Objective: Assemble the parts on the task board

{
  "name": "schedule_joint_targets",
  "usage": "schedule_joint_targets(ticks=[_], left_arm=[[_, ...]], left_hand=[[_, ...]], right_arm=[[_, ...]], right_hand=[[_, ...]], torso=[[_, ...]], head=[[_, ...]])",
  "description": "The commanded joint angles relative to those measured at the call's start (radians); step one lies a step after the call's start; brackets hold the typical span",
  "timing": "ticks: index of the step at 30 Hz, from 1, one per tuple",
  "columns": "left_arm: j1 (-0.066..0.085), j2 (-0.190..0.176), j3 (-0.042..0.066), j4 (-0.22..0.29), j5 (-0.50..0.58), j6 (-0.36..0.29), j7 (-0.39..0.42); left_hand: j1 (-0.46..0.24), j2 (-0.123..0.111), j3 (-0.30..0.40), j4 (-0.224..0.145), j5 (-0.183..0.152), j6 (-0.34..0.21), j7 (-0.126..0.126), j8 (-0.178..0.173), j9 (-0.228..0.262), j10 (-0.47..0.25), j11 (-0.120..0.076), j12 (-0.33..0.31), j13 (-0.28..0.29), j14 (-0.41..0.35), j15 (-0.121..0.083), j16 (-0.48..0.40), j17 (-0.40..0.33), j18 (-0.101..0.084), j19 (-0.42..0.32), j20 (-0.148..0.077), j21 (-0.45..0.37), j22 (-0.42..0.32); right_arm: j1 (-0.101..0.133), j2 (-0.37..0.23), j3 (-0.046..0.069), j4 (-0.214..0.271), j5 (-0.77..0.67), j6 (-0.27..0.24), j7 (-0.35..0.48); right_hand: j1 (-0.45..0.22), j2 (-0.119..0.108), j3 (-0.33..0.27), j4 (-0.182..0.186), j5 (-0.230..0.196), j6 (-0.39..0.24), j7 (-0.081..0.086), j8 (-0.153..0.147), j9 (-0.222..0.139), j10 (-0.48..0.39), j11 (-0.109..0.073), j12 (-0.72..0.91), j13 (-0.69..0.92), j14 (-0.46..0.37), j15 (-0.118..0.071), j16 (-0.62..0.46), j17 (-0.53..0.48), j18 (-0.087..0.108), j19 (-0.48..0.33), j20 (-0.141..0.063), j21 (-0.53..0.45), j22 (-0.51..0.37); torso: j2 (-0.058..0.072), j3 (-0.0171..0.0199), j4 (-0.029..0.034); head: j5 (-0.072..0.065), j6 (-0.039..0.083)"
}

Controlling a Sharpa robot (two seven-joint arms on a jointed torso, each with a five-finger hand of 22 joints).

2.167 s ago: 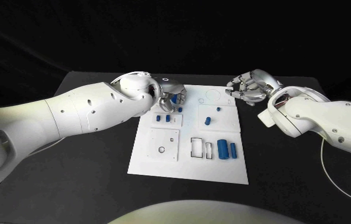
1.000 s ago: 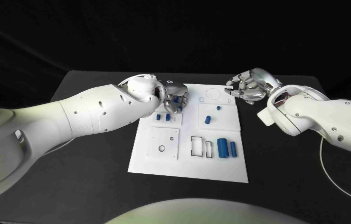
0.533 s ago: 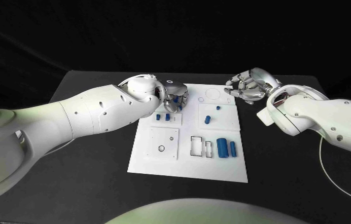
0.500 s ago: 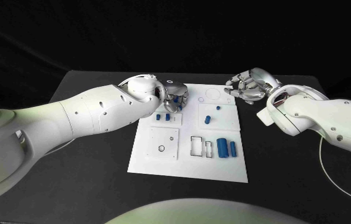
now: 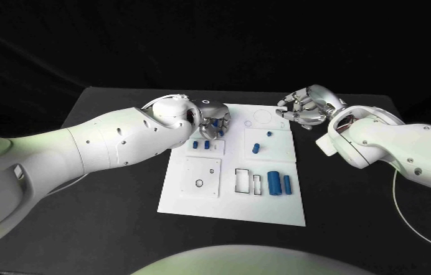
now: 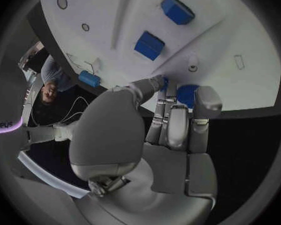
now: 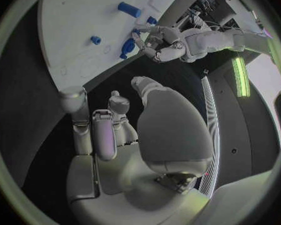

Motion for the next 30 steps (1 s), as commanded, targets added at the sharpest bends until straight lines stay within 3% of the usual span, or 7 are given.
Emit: schedule_joint_targets(ticks=[1, 8, 13, 19, 30], left_arm=[[0.001, -0.022, 0.01, 0.035, 0.024, -0.052, -0.002], [0.002, -0.085, 0.035, 0.103, 0.041, -0.064, -0.017], [0.003, -0.121, 0.046, 0.13, 0.048, -0.05, -0.032], [0.003, -0.144, 0.049, 0.127, 0.063, 0.006, -0.043], [0.001, -0.151, 0.047, 0.098, 0.077, 0.039, -0.044]], left_hand=[[-0.008, 0.003, -0.002, -0.006, 0.006, 0.007, -0.001, 0.002, 0.002, 0.009, 0.002, 0.003, 0.0, 0.004, -0.001, 0.006, 0.002, -0.009, 0.006, 0.0, 0.005, 0.124], [-0.011, 0.0, -0.003, -0.007, 0.012, 0.01, -0.002, -0.001, 0.004, 0.013, 0.0, 0.0, 0.001, 0.005, -0.003, 0.006, 0.001, -0.01, 0.007, -0.002, 0.009, 0.124], [-0.013, -0.002, -0.004, -0.007, 0.012, 0.011, -0.002, -0.002, 0.004, 0.013, 0.0, -0.001, 0.002, 0.006, -0.003, 0.006, 0.002, -0.01, 0.008, -0.002, 0.01, 0.125], [-0.019, -0.007, -0.008, -0.006, 0.004, 0.01, -0.003, -0.007, 0.005, 0.014, 0.0, -0.006, 0.002, 0.006, -0.003, 0.006, -0.001, -0.009, 0.005, -0.003, 0.006, 0.123], [-0.021, -0.006, -0.008, -0.006, 0.006, 0.009, -0.003, -0.01, 0.006, 0.014, 0.0, -0.009, 0.002, 0.006, -0.003, 0.006, 0.0, -0.009, 0.003, -0.003, 0.003, 0.122]], right_arm=[[-0.001, 0.0, 0.0, 0.0, -0.005, 0.004, 0.006], [-0.001, -0.003, 0.0, -0.001, -0.005, 0.005, 0.006], [-0.001, -0.003, 0.0, -0.002, -0.005, 0.005, 0.007], [-0.002, -0.004, 0.0, -0.002, -0.005, 0.005, 0.006], [-0.003, -0.003, 0.0, -0.002, -0.005, 0.006, 0.007]], right_hand=[[-0.004, -0.004, 0.005, 0.001, 0.006, -0.008, -0.001, 0.006, 0.001, -0.002, 0.001, -0.005, 0.001, 0.038, -0.005, -0.004, 0.033, 0.02, -0.008, 0.001, -0.005, 0.0], [-0.004, -0.004, 0.005, 0.001, 0.006, -0.008, -0.001, 0.006, 0.001, -0.002, 0.001, -0.005, 0.001, 0.038, -0.005, -0.004, 0.033, 0.02, -0.008, 0.001, -0.005, 0.0], [-0.004, -0.004, 0.005, 0.001, 0.006, -0.008, -0.001, 0.006, 0.001, -0.002, 0.001, -0.005, 0.001, 0.038, -0.005, -0.004, 0.033, 0.02, -0.008, 0.001, -0.005, 0.0], [-0.005, -0.004, 0.007, 0.001, 0.006, -0.006, -0.001, 0.008, 0.002, 0.0, 0.001, -0.004, 0.001, 0.038, -0.005, -0.004, 0.033, 0.02, -0.009, 0.001, -0.007, -0.001], [-0.005, -0.004, 0.007, 0.001, 0.006, -0.006, -0.001, 0.008, 0.002, 0.0, 0.001, -0.004, 0.001, 0.038, -0.005, -0.004, 0.033, 0.02, -0.009, 0.001, -0.007, -0.001]], torso=[[-0.002, 0.0002, 0.0004], [-0.002, 0.0, 0.0026], [-0.001, 0.0002, 0.0015], [0.001, 0.0, -0.0007], [0.001, 0.0005, -0.0004]], head=[[-0.001, 0.002], [-0.001, 0.005], [0.0, 0.012], [0.001, 0.011], [0.004, 0.009]])
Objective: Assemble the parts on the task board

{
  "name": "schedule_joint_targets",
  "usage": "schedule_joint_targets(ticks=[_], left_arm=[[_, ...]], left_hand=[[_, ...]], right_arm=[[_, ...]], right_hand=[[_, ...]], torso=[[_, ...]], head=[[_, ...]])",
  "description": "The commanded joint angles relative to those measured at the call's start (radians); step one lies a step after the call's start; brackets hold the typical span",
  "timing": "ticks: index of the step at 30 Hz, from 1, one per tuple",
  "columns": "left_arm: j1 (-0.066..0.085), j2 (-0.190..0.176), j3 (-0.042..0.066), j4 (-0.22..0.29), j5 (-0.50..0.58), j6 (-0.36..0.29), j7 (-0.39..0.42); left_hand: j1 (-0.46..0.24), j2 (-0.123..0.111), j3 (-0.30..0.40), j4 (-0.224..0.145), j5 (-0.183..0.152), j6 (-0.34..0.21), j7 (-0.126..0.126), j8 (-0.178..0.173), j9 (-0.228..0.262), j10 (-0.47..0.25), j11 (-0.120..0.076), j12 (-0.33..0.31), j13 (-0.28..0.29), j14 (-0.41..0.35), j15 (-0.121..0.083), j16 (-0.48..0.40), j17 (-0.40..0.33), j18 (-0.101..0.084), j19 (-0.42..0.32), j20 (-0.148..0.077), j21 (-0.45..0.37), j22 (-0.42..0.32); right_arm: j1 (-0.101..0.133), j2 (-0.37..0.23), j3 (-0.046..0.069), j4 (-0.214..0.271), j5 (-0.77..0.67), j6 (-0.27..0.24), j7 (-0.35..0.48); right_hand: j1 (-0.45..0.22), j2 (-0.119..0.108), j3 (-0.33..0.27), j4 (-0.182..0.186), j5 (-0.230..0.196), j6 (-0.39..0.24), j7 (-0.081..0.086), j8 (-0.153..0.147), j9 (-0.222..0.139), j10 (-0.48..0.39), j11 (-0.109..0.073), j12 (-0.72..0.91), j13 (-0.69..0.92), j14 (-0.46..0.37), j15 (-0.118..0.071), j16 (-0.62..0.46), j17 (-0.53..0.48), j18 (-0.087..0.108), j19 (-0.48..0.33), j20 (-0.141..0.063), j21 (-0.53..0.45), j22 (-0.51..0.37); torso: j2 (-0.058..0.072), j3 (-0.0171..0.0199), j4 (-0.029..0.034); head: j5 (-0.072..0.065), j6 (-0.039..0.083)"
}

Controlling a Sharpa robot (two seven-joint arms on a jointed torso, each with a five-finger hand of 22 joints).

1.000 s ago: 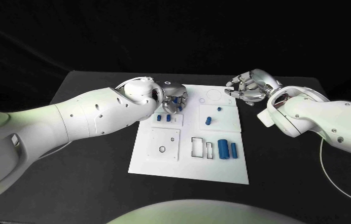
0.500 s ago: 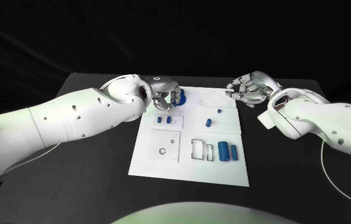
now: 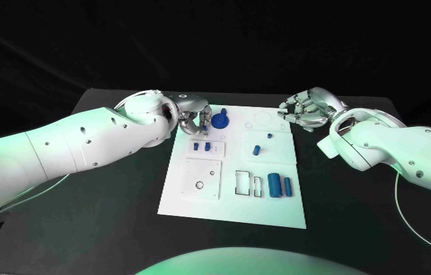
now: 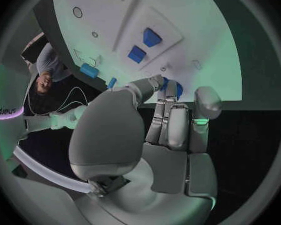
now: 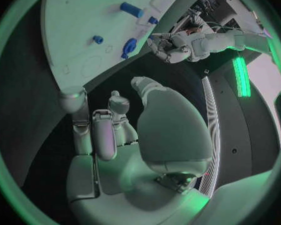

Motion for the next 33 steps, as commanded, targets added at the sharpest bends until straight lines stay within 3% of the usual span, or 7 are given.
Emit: schedule_joint_targets(ticks=[1, 14, 33], left_arm=[[-0.001, 0.004, 0.0, -0.007, 0.018, 0.037, -0.003], [-0.01, 0.015, -0.003, -0.027, 0.026, 0.041, 0.002], [-0.011, 0.02, -0.003, -0.025, 0.033, 0.064, 0.003]], left_hand=[[-0.014, 0.0, -0.003, 0.0, -0.001, 0.005, 0.001, -0.005, 0.001, 0.007, 0.001, -0.007, 0.002, 0.007, -0.003, 0.007, 0.002, -0.009, 0.004, -0.003, 0.0, 0.122], [-0.016, 0.0, -0.004, 0.0, 0.0, 0.003, 0.001, -0.008, 0.001, 0.008, 0.001, -0.009, 0.002, 0.007, -0.003, 0.007, 0.003, -0.009, 0.003, -0.003, 0.001, 0.122], [-0.016, 0.001, -0.004, 0.0, 0.002, 0.002, 0.001, -0.01, 0.002, 0.009, 0.001, -0.01, 0.003, 0.007, -0.003, 0.007, 0.002, -0.009, 0.002, -0.003, -0.002, 0.121]], right_arm=[[-0.001, 0.001, 0.0, 0.001, -0.005, 0.006, 0.007], [-0.002, 0.001, 0.0, 0.002, -0.005, 0.003, 0.008], [-0.002, 0.002, 0.0, 0.001, -0.005, 0.003, 0.008]], right_hand=[[-0.005, -0.004, 0.005, -0.001, 0.006, -0.007, -0.001, 0.004, 0.001, 0.0, 0.001, -0.004, 0.001, 0.038, -0.005, -0.004, 0.033, 0.02, -0.009, 0.001, -0.007, -0.001], [-0.005, -0.005, 0.007, -0.001, 0.006, -0.006, -0.001, 0.004, 0.002, -0.001, 0.001, -0.007, -0.003, 0.038, -0.006, -0.005, 0.032, 0.021, -0.01, 0.001, -0.01, -0.002], [-0.005, -0.005, 0.007, -0.001, 0.006, -0.006, -0.001, 0.004, 0.002, -0.001, 0.001, -0.007, -0.003, 0.038, -0.006, -0.005, 0.032, 0.021, -0.01, 0.001, -0.01, -0.002]], torso=[[0.001, 0.0008, -0.0015], [0.001, 0.0016, -0.0012], [0.0, 0.0008, -0.0008]], head=[[0.003, 0.0], [0.002, -0.001], [0.002, -0.004]])
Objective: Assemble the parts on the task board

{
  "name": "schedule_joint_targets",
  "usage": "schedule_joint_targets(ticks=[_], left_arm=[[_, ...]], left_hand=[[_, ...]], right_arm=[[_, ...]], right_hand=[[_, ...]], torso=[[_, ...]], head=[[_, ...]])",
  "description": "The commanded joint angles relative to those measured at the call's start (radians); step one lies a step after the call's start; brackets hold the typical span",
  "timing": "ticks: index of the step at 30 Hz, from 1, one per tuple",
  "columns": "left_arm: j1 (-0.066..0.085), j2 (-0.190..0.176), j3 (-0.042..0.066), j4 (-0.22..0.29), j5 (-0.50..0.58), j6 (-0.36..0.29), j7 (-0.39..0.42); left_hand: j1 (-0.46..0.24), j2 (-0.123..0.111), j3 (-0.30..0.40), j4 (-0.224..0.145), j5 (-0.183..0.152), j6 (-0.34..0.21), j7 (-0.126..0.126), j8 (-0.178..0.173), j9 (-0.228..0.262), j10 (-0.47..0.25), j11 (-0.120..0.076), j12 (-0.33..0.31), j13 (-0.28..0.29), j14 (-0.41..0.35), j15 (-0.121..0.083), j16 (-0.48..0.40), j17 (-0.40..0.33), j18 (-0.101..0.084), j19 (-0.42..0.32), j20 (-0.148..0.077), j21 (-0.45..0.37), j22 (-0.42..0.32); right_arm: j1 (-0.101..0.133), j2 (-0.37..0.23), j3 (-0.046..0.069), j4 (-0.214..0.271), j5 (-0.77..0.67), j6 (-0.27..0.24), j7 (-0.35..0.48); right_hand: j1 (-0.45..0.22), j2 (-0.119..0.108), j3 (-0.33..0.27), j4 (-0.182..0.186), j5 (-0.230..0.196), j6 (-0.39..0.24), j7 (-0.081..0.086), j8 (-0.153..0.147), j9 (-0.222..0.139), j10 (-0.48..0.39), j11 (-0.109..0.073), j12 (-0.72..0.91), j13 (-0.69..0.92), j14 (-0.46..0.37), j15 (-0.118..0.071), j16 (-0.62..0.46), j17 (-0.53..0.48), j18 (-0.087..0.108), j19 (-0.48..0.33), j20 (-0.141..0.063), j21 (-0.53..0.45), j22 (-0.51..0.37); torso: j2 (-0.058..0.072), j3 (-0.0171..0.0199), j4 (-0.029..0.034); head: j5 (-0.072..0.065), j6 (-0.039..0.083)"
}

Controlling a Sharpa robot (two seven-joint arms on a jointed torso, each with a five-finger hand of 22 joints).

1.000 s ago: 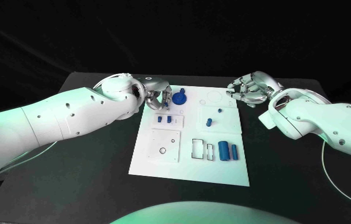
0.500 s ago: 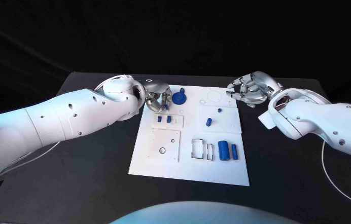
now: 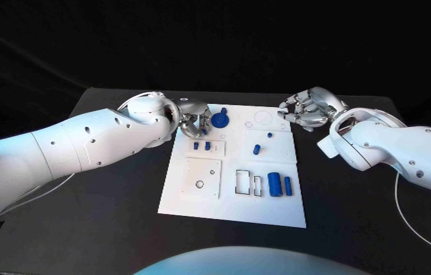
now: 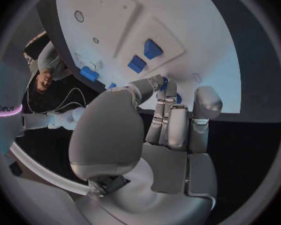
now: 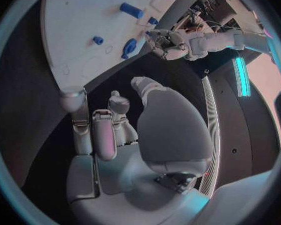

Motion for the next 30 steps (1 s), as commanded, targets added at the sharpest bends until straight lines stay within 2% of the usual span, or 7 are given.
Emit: schedule_joint_targets(ticks=[1, 11, 20, 24, 30], left_arm=[[0.0, 0.002, 0.0, 0.003, 0.011, 0.019, 0.005], [0.0, 0.005, 0.0, 0.001, 0.013, 0.023, 0.002], [0.0, 0.009, 0.0, -0.003, 0.011, 0.041, -0.007], [0.0, 0.01, 0.0, -0.004, 0.009, 0.048, -0.013], [0.0, 0.012, 0.0, -0.006, 0.007, 0.057, -0.018]], left_hand=[[-0.005, 0.002, -0.004, -0.001, 0.003, 0.003, 0.001, -0.005, 0.001, 0.009, 0.0, -0.007, 0.002, 0.006, -0.003, 0.003, -0.001, -0.009, 0.001, -0.003, -0.002, 0.122], [-0.004, 0.003, -0.004, -0.001, 0.003, 0.003, 0.001, -0.005, 0.001, 0.01, 0.0, -0.008, 0.002, 0.006, -0.003, 0.003, -0.001, -0.008, 0.0, -0.003, -0.004, 0.121], [-0.004, 0.004, -0.004, -0.001, 0.002, 0.004, 0.001, -0.005, 0.002, 0.01, 0.0, -0.008, 0.003, 0.007, -0.003, 0.003, 0.0, -0.009, 0.0, -0.003, -0.003, 0.121], [-0.004, 0.005, -0.005, -0.001, 0.0, 0.006, 0.001, -0.005, 0.003, 0.011, 0.0, -0.008, 0.003, 0.006, -0.003, 0.003, -0.001, -0.008, -0.001, -0.003, -0.005, 0.121], [-0.004, 0.005, -0.005, -0.001, 0.0, 0.006, 0.001, -0.005, 0.003, 0.011, 0.0, -0.008, 0.003, 0.006, -0.003, 0.003, -0.001, -0.008, -0.001, -0.003, -0.005, 0.121]], right_arm=[[-0.001, 0.001, 0.0, 0.001, -0.005, 0.003, 0.007], [-0.001, 0.001, 0.0, 0.001, -0.005, 0.004, 0.007], [-0.001, 0.001, 0.0, 0.001, -0.005, 0.005, 0.007], [-0.001, 0.002, 0.0, -0.001, -0.005, 0.005, 0.007], [-0.003, 0.004, 0.0, -0.002, -0.005, 0.005, 0.007]], right_hand=[[-0.005, -0.005, 0.005, 0.001, 0.006, -0.006, -0.001, 0.004, 0.001, -0.001, 0.001, -0.007, -0.001, 0.038, -0.006, -0.005, 0.032, 0.021, -0.006, -0.002, -0.003, -0.001], [-0.005, -0.005, 0.005, 0.001, 0.006, -0.006, -0.001, 0.004, 0.001, -0.001, 0.001, -0.007, -0.001, 0.038, -0.006, -0.005, 0.032, 0.021, -0.006, -0.002, -0.003, -0.001], [-0.006, -0.006, 0.008, 0.001, 0.006, -0.006, -0.001, 0.005, 0.002, 0.001, 0.001, -0.005, 0.0, 0.038, -0.006, -0.005, 0.033, 0.021, -0.005, -0.003, -0.003, 0.0], [-0.006, -0.006, 0.008, 0.001, 0.006, -0.006, -0.001, 0.005, 0.002, 0.001, 0.001, -0.005, 0.0, 0.038, -0.006, -0.005, 0.033, 0.021, -0.005, -0.003, -0.003, 0.0], [-0.006, -0.006, 0.008, 0.001, 0.006, -0.006, -0.001, 0.005, 0.002, 0.001, 0.001, -0.005, 0.0, 0.038, -0.006, -0.005, 0.033, 0.021, -0.005, -0.003, -0.003, 0.0]], torso=[[0.0, 0.0, -0.0001], [0.001, 0.0005, 0.0002], [0.002, 0.0012, -0.002], [0.002, 0.0021, -0.0011], [0.001, 0.0015, 0.001]], head=[[0.0, -0.001], [0.0, -0.001], [-0.003, -0.002], [-0.003, -0.003], [-0.002, -0.005]])
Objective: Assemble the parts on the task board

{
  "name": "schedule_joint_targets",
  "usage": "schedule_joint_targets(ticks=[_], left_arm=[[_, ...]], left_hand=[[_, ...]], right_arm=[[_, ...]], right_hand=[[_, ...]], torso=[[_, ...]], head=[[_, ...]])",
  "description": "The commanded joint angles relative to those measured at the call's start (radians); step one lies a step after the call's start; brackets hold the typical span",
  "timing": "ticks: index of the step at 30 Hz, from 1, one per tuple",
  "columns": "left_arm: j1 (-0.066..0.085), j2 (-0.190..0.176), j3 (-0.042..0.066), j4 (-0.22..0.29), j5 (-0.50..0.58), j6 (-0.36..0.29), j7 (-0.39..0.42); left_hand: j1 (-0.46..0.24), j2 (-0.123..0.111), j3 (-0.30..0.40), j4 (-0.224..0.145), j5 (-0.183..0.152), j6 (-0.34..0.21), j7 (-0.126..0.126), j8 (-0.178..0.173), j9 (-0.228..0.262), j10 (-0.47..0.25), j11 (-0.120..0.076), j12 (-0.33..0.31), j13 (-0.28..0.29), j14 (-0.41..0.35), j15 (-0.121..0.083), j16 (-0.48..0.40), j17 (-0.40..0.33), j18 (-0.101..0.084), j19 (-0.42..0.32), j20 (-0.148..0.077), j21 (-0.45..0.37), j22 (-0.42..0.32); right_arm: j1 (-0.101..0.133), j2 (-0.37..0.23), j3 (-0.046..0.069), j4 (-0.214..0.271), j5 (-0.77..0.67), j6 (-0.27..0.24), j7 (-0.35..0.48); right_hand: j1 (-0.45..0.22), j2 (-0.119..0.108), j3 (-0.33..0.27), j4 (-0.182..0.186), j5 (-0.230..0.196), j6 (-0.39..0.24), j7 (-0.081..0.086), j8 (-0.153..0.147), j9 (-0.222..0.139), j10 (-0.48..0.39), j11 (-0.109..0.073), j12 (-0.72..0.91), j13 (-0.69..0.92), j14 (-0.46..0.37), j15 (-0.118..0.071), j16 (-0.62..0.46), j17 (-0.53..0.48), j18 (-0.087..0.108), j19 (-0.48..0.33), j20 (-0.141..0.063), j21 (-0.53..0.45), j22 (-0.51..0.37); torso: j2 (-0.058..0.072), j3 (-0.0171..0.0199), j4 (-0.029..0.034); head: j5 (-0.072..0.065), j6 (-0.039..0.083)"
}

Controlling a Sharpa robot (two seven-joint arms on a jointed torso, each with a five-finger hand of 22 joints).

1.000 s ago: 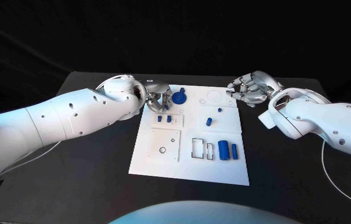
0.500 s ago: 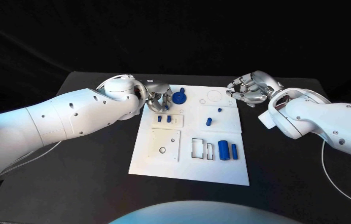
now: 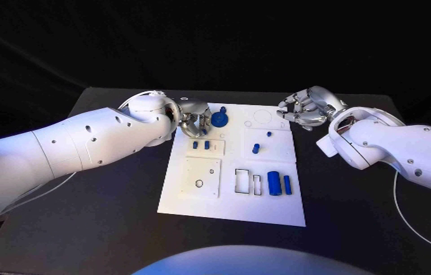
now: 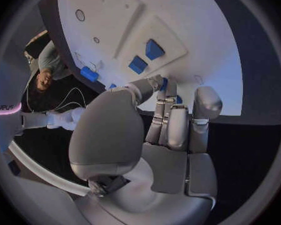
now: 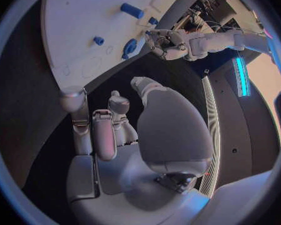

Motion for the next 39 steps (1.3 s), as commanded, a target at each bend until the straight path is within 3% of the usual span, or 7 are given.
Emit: schedule_joint_targets(ticks=[1, 20, 39], left_arm=[[-0.001, 0.002, -0.001, 0.0, 0.0, 0.036, -0.009], [-0.001, 0.011, -0.007, -0.012, 0.004, 0.051, 0.0], [-0.001, 0.015, -0.009, -0.012, 0.006, 0.054, -0.011]], left_hand=[[-0.004, 0.005, -0.005, -0.001, 0.001, 0.007, 0.003, -0.005, 0.0, 0.004, 0.0, -0.003, 0.001, 0.006, -0.003, 0.003, -0.001, -0.008, -0.001, -0.003, -0.005, 0.121], [-0.01, 0.013, -0.016, 0.003, -0.019, 0.032, -0.001, -0.005, 0.01, 0.007, -0.002, -0.011, 0.007, 0.005, -0.004, 0.005, -0.002, -0.008, -0.005, -0.003, -0.008, 0.12], [-0.019, 0.012, -0.025, 0.007, -0.013, 0.039, -0.004, -0.014, 0.012, 0.005, -0.002, -0.02, 0.01, 0.003, -0.005, 0.004, -0.006, -0.008, -0.007, -0.004, -0.008, 0.119]], right_arm=[[-0.002, 0.001, 0.0, 0.0, -0.005, 0.005, 0.007], [-0.002, 0.001, 0.0, 0.001, -0.005, 0.005, 0.007], [-0.002, 0.002, 0.0, 0.0, -0.005, 0.007, 0.009]], right_hand=[[-0.006, -0.006, 0.005, -0.002, 0.006, -0.006, -0.001, 0.005, 0.001, 0.001, 0.001, -0.005, 0.0, 0.038, -0.006, -0.005, 0.032, 0.02, -0.005, -0.003, -0.003, 0.0], [-0.006, -0.006, 0.005, -0.002, 0.006, -0.006, -0.001, 0.005, 0.001, 0.001, 0.001, -0.005, 0.0, 0.038, -0.006, -0.005, 0.032, 0.02, -0.005, -0.003, -0.003, 0.0], [-0.007, -0.008, 0.009, -0.002, 0.006, -0.007, -0.002, 0.006, 0.002, 0.002, 0.001, -0.006, -0.002, 0.038, -0.006, -0.006, 0.031, 0.021, -0.005, -0.003, -0.005, -0.001]], torso=[[-0.001, 0.0001, 0.0017], [-0.001, -0.0012, 0.0008], [-0.001, -0.0016, -0.0005]], head=[[0.001, -0.001], [0.001, -0.003], [0.001, -0.002]])
